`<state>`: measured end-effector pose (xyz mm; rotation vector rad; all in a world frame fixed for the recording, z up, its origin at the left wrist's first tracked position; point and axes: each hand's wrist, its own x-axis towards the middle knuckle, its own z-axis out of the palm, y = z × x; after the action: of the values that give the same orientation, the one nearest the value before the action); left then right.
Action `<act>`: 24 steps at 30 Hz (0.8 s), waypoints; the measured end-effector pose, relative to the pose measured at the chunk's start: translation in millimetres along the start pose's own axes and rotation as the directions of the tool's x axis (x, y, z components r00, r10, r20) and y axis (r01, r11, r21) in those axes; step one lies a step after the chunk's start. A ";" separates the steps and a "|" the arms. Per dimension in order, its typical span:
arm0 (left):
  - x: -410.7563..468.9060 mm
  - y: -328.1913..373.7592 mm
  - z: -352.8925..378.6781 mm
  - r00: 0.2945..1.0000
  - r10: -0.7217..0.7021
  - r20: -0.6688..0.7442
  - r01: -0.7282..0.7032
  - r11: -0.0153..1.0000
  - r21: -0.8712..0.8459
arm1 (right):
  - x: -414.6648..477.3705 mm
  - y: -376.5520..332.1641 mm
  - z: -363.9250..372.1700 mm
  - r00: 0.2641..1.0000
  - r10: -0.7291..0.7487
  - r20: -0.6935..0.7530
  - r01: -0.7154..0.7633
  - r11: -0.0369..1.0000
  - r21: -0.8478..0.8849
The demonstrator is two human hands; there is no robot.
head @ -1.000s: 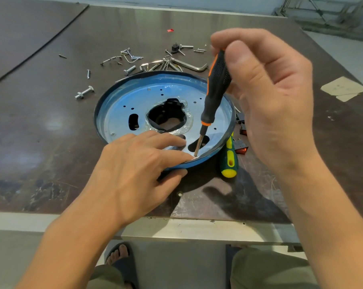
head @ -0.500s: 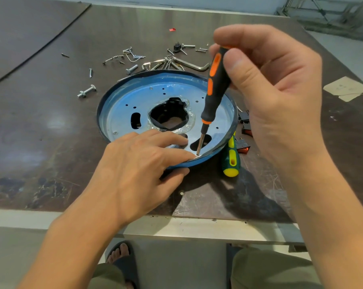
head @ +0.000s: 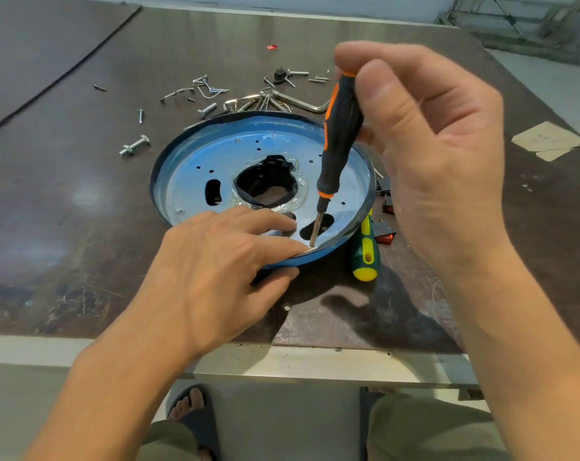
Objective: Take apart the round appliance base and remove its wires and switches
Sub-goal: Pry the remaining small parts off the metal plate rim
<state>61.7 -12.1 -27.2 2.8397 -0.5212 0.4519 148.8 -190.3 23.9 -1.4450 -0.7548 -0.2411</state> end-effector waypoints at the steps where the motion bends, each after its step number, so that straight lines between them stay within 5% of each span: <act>1: 0.1 0.1 0.2 1.000 0.000 0.000 0.000 1.000 0.004 | 0.3 -0.2 0.0 1.000 -0.025 -0.002 0.024 0.999 -0.045; 9: -0.8 -0.5 0.9 1.000 -0.005 -0.001 0.005 1.000 0.005 | -1.5 1.8 -0.5 1.000 0.016 -0.004 -0.015 0.997 0.078; 24: -0.1 -0.4 0.9 1.000 0.011 0.004 -0.011 1.000 0.004 | -0.8 -0.2 1.9 0.998 -0.068 -0.016 0.067 0.997 -0.041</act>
<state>62.0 -12.0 -28.1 2.8430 -0.5377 0.4503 147.5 -188.7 23.5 -1.4554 -0.7892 -0.3217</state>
